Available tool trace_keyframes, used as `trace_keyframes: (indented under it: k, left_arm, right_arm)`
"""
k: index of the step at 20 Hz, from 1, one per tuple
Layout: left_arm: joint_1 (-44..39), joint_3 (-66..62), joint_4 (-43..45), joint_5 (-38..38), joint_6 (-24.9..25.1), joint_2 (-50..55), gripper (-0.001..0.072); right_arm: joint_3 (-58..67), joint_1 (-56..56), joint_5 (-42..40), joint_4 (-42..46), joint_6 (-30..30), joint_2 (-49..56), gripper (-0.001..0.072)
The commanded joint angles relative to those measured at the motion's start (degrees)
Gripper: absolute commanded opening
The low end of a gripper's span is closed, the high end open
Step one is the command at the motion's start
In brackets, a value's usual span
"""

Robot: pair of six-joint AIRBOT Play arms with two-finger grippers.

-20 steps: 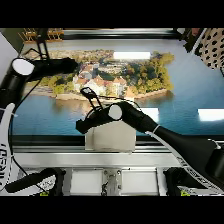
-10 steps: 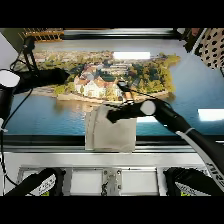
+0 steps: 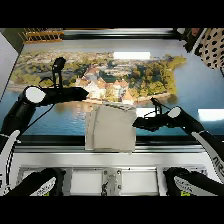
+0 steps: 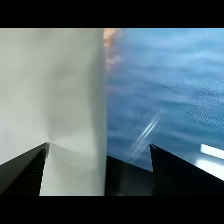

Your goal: Fold the clothes and pants, and hang the long-sleeved shirts on hangers.

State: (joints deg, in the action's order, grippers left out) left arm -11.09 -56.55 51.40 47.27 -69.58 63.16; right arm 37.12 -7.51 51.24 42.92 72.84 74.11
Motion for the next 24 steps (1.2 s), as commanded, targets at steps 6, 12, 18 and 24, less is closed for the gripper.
trace_keyframes:
  k: [6,12,18,24]
  left_arm:
    - [-0.1,0.5,0.0,-1.0,-0.1,-0.1,0.0007]
    - [-0.1,0.5,-0.2,-0.7,-0.3,-0.1,0.0007]
    - [-0.1,0.5,-0.1,-0.7,-0.3,-0.1,0.0007]
    - [-0.1,0.5,-0.2,-0.7,-0.3,-0.1,0.0007]
  right_arm:
    - [2.8,-9.2,-1.5,-29.6,-22.6,9.6,0.0245]
    - [13.3,-3.5,-1.2,-14.8,-16.4,6.6,0.0006]
    - [18.5,26.2,0.1,14.6,-2.9,-4.8,0.0007]
    - [18.1,63.3,0.0,15.0,-1.2,-7.8,0.0006]
